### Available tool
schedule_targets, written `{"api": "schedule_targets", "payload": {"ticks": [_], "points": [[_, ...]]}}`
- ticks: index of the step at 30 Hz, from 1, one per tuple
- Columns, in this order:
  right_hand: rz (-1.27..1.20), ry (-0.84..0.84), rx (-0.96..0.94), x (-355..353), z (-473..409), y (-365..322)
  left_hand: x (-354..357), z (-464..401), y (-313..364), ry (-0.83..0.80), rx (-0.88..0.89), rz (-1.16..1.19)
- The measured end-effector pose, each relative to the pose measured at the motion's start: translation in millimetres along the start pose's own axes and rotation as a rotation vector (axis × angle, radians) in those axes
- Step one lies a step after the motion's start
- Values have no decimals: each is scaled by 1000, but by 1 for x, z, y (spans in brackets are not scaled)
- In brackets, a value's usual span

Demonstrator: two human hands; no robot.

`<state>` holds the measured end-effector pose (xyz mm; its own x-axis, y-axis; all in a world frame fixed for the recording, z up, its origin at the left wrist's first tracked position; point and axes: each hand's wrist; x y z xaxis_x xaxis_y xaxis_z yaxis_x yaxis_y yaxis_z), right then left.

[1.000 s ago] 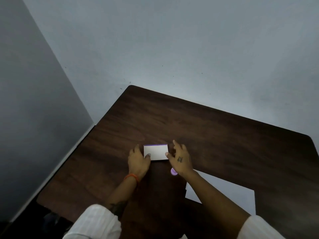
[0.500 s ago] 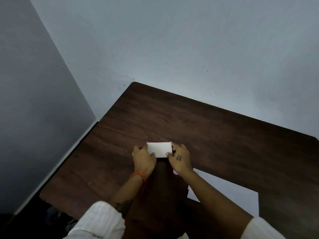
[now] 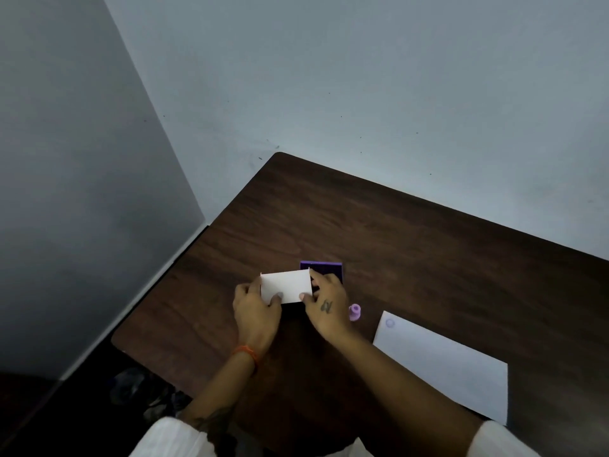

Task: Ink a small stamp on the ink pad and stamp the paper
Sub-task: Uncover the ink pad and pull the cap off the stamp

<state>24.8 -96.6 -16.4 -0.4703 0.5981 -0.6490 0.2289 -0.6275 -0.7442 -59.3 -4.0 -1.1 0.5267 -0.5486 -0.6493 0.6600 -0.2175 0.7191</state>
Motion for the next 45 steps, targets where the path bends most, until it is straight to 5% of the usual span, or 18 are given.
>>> {"api": "schedule_targets", "payload": {"ticks": [14,19,27,34,45], "points": [[116,-216,-40,18,23,21,9,14,-38,-13,-29,-151],[-20,-136,-83,-2,16,21,19,17,-20,75,154,-213],[-118,188,-43,-64,17,40,65,32,26,-174,484,-43],[-91,131,118,-72,36,81,101,42,25,-435,497,-135],[-92,76,28,-66,31,98,121,38,25,-398,514,-111]]}}
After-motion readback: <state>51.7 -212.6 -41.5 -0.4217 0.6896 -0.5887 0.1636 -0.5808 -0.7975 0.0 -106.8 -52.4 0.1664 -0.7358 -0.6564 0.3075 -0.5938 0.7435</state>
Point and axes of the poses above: each hand's wrist, its own z-axis away from the middle knuckle, its own x-axis out of the palm, y = z × x, and after that the axes turned 1 degree about y, right-handed
